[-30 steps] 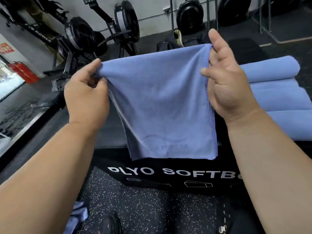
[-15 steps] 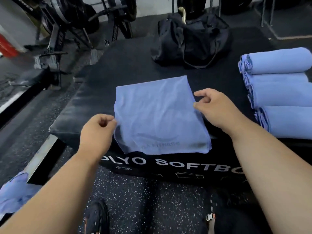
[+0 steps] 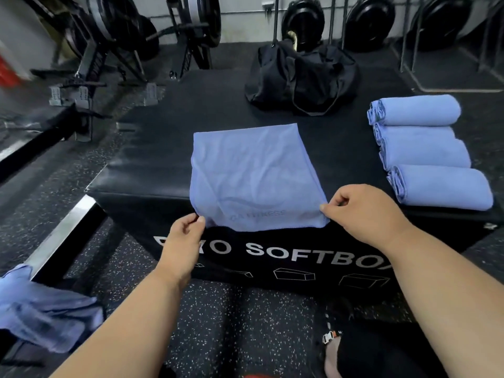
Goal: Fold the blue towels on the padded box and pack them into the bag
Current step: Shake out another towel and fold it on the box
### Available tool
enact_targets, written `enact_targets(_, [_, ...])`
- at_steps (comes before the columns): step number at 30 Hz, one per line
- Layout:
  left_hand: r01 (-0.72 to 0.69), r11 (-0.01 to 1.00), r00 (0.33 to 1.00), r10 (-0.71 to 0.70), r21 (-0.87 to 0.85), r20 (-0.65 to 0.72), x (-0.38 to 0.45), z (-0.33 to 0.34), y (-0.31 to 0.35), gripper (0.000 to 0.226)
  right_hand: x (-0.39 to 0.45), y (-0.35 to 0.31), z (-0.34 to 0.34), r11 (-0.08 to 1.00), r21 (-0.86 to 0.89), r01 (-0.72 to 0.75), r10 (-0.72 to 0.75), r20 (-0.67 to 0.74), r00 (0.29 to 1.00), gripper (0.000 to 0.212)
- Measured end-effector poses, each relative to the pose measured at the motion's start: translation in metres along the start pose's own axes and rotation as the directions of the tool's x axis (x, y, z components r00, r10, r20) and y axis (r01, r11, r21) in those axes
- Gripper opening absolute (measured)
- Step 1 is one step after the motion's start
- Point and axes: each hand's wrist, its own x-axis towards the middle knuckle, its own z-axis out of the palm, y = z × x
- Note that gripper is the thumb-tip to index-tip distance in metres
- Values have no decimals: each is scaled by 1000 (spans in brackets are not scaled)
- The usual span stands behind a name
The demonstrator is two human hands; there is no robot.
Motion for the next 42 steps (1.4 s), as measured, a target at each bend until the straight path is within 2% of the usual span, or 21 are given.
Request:
enact_targets(4, [-22,1000,1000,22,-8,-8,9,-3,-5,26,-11,-5,8,996,-81,-28,27,-15,1000,33])
enact_targets(7, [-52,999,998,53,16,-40,16,-5,-5,20,-14,-7,13,998,-28,-60,58,-58,997,35])
enact_targets(11, [-91,995,996,91,29,12,20,-6,-6,26,-14,-10,22,997,34,-75,78,-93,993,32])
enact_targets(14, [-84,996,995,85,-29,45,22,-8,-6,29,-15,-9,27,993,92,-68,78,-111,991,30])
enact_targets(19, [-58,978,990,83,-202,118,16,-12,0,24,-25,-13,27,896,417,-153,213,-101,972,21])
enact_targets(22, [-56,969,978,101,-240,181,11,-14,3,24,-35,-11,35,866,442,-234,306,-99,947,22])
enact_targets(26, [-30,957,972,95,-289,215,5,-25,5,28,-38,-8,48,855,400,-329,362,-8,932,33])
enact_targets(30, [-38,963,966,103,-265,235,5,-36,2,25,-32,-12,48,862,438,-256,282,7,960,49])
enact_targets(33, [32,956,965,47,-293,260,5,-38,-1,34,-30,-16,45,877,439,-195,206,21,978,45])
enact_targets(37, [154,931,930,-23,-330,367,6,-40,-2,41,-27,-18,38,887,456,-79,109,-40,993,42])
enact_targets(40, [217,937,894,-78,-274,442,2,-37,-1,21,-23,-18,33,866,499,-22,59,-58,997,40])
enact_targets(42, [221,948,904,-111,-231,413,1,-35,-3,12,-19,-17,33,820,571,-15,56,-54,997,41])
